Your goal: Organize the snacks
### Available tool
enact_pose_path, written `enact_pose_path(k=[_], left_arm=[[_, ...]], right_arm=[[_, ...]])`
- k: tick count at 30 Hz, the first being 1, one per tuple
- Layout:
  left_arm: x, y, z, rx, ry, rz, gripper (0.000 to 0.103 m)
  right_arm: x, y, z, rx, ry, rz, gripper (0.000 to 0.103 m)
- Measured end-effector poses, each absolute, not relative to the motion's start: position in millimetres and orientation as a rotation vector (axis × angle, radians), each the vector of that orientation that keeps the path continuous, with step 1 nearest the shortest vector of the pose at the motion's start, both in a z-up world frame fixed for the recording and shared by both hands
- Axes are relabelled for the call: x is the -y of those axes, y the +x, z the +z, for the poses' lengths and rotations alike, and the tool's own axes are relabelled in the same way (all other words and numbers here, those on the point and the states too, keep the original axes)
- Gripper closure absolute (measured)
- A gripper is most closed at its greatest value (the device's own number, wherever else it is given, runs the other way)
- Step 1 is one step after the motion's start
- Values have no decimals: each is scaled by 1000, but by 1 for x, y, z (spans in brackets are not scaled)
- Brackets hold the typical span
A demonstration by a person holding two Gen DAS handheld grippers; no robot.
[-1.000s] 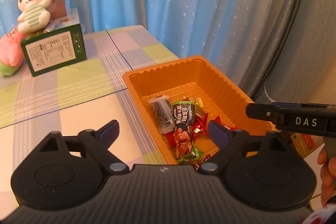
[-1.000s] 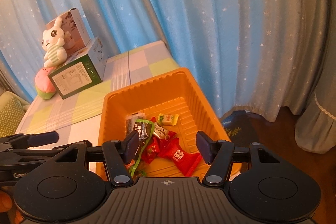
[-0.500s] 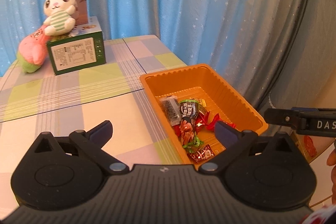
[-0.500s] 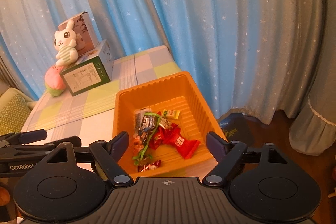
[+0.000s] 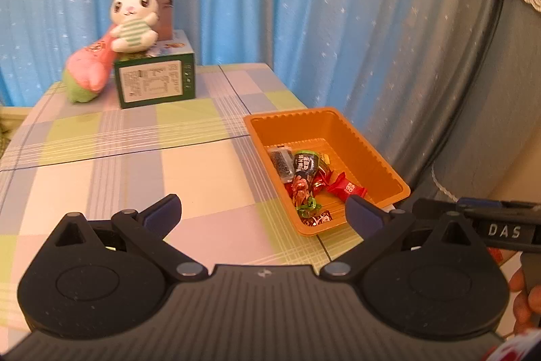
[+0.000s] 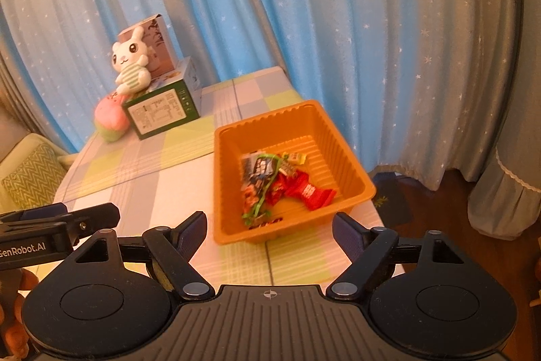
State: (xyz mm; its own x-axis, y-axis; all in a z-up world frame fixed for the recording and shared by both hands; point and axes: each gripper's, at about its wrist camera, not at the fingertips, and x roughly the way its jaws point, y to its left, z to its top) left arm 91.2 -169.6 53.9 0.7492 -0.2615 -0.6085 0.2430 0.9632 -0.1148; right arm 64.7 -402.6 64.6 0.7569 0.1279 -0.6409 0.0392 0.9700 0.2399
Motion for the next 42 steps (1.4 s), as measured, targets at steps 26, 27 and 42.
enact_pose_path(k=[26,27,42], left_arm=[[124,-11,77,-660,-80,-176,1],[122,-13,76,-662,-85,-169,1],[116,-26,73,-670,-78,-165,1]], right_arm=[[353,-29,96,-640,155,91,22],[353,-32,97,-638,159,93,22],[333,-48,98,-646,96,129,22]])
